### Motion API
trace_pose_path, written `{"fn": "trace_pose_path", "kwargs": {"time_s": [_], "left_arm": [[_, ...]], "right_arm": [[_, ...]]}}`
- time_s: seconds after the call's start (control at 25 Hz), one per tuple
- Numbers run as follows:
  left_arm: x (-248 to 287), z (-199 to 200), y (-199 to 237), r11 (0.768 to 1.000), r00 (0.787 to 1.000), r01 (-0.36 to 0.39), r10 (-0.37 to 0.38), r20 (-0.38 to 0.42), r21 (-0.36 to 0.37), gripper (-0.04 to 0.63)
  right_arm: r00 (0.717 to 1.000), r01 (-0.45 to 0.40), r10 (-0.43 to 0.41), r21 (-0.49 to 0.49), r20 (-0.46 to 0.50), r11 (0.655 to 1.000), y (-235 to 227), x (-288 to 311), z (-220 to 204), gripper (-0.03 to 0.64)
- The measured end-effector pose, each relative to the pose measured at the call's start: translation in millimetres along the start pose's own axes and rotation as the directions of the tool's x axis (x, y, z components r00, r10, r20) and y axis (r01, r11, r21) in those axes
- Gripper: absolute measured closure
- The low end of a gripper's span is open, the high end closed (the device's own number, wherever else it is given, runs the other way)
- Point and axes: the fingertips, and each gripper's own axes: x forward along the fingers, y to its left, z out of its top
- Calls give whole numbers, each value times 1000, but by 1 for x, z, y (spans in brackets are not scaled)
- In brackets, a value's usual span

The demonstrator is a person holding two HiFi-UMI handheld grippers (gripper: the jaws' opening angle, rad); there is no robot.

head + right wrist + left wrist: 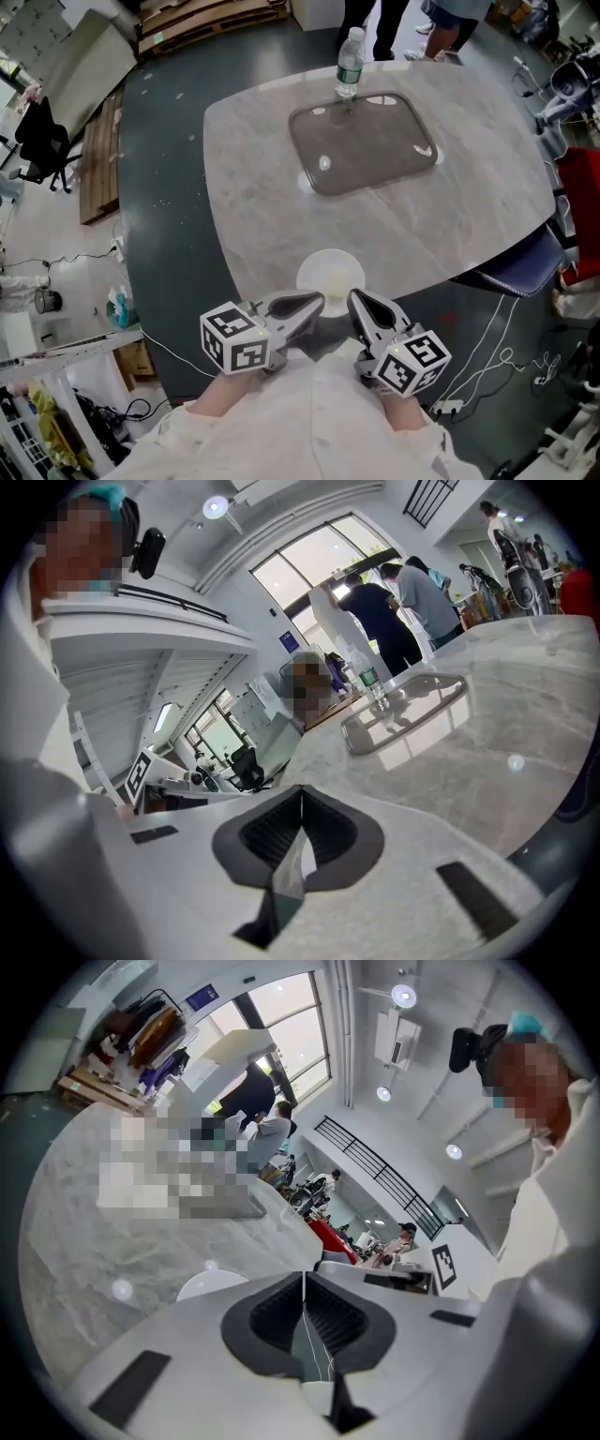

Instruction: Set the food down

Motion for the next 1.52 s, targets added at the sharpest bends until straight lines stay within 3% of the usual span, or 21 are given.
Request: {"fn": "trace_pose_path", "kwargs": {"time_s": [0.52,1.04,1.52], "left_arm": [[0,-12,20,997,998,-49,46,-43,-61,575],[6,-50,55,983,980,-167,157,-125,-75,575],[-4,-76,86,944,954,-292,275,-124,-156,574]], "right_arm": [[996,13,-12,16,-84,1000,-19,-3,-10,614],[987,53,-42,67,-155,996,-50,4,-44,614],[951,161,-132,82,-280,983,-81,3,-88,614]]}}
